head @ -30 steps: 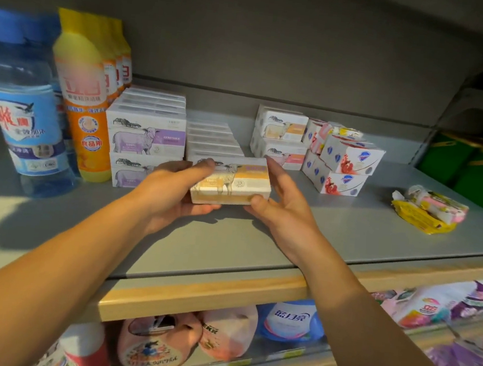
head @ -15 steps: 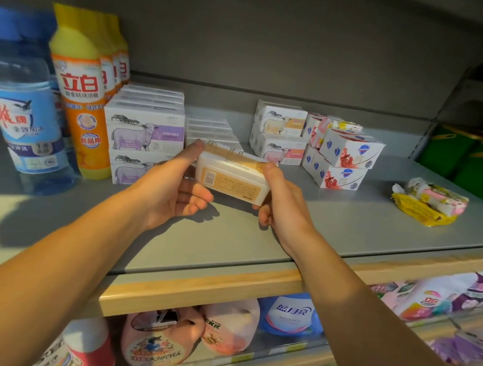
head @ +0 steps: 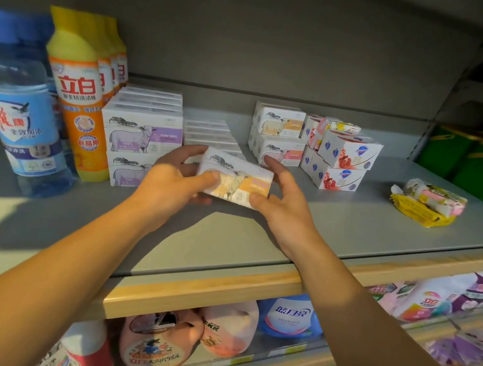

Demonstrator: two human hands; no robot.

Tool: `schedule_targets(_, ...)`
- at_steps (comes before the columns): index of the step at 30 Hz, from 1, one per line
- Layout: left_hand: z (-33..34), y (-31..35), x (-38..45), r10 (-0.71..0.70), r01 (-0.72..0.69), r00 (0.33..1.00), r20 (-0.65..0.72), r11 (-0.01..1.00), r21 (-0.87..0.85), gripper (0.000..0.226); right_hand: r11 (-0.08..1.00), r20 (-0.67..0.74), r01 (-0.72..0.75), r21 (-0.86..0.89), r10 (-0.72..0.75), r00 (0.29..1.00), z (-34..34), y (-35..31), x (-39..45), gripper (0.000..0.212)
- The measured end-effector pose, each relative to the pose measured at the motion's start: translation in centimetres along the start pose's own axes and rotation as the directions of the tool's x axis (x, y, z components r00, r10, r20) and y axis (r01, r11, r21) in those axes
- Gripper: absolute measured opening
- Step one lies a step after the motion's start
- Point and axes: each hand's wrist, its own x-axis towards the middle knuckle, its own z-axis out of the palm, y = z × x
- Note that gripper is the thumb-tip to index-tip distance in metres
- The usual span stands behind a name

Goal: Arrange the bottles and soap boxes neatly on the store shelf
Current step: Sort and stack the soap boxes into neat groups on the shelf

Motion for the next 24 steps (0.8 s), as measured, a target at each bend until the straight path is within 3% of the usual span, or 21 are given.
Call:
schedule_targets(5,-0.1,0.4,-0.4,0.298,-0.316,0.949,0.105,0.889,0.331,0.055,0.933,-0.065,0.105,-0.346,-0.135,0.989,0.8,0.0,0.0,0.061)
schedule_targets(10,0.0,0.5,-0.9,0.449,-0.473,0.880,0.156,0.797,0.375,0.064,0.916,-0.078,0.148,-0.374,-0.191,0.979,0.7,-0.2,-0.3,0.052)
schedule_targets(20,-0.1,0.2,-0.5,0.386,-0.403,0.915,0.116,0.879,0.253,0.058,0.877,-0.092,0.212,-0.432,-0.276,0.957,0.6,-0.5,-0.6,0.051)
schedule_targets(24,-0.1,-0.4,-0.2,0.317,-0.298,0.948,0.017,0.871,0.390,0.036,0.845,-0.143,0.212,-0.491,-0.318,0.937,-0.4,-1.8,0.5,0.052)
